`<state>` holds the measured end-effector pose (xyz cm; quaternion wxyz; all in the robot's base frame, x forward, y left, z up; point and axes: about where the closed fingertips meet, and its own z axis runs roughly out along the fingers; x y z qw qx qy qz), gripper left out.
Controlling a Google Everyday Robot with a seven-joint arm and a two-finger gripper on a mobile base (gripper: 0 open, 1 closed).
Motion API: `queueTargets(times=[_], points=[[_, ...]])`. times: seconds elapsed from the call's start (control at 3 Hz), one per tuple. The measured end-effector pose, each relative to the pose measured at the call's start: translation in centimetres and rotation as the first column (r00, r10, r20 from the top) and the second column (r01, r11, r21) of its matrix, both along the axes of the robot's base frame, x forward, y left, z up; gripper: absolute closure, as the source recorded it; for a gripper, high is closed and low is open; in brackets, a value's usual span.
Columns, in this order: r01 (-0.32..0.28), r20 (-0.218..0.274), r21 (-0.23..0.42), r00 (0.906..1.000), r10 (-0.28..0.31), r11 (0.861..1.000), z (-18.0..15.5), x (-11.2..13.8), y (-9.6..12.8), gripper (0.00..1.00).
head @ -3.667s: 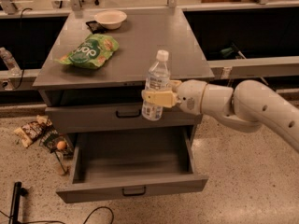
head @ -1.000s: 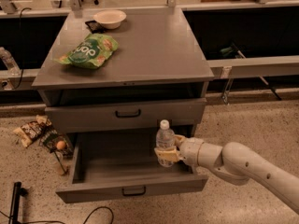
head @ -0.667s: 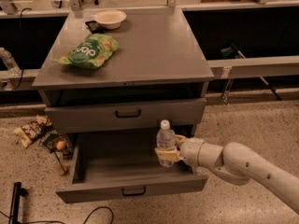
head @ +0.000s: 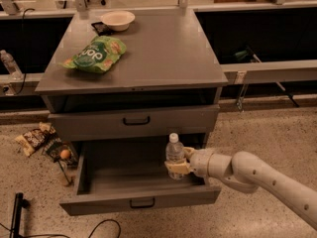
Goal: Place blue plastic bottle into middle drawer
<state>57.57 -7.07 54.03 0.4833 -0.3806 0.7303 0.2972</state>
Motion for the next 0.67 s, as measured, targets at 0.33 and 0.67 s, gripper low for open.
queueTargets(times=[0.33,0.67], points=[[-0.053,0.007,-0.024,0.9986,0.053,0.998,-2.1,1.0,0.1,1.0],[-0.108,0.041,-0.032,0.9931,0.11,0.994,-3.5,1.7,0.1,1.0]])
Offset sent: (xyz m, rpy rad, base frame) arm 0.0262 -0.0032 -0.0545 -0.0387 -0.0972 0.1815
